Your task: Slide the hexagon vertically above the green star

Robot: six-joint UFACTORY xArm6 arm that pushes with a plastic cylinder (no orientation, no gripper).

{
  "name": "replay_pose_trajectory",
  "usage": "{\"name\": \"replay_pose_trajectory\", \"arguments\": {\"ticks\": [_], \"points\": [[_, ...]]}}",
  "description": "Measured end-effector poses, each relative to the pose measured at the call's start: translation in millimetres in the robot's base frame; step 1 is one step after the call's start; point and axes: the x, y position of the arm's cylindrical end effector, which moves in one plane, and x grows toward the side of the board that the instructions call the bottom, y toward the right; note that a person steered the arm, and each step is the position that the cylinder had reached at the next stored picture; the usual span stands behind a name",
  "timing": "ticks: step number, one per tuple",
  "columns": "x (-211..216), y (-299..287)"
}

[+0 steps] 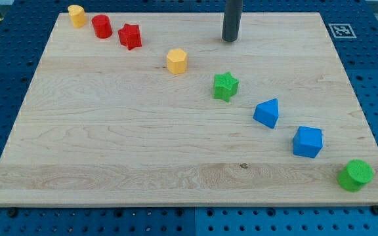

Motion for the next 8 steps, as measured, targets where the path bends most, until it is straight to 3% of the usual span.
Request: {"name": "replay_pose_trajectory", "arguments": {"ticks": [2, 5, 8], "points": [[-1, -5], [-83, -197], [-84, -260]]}}
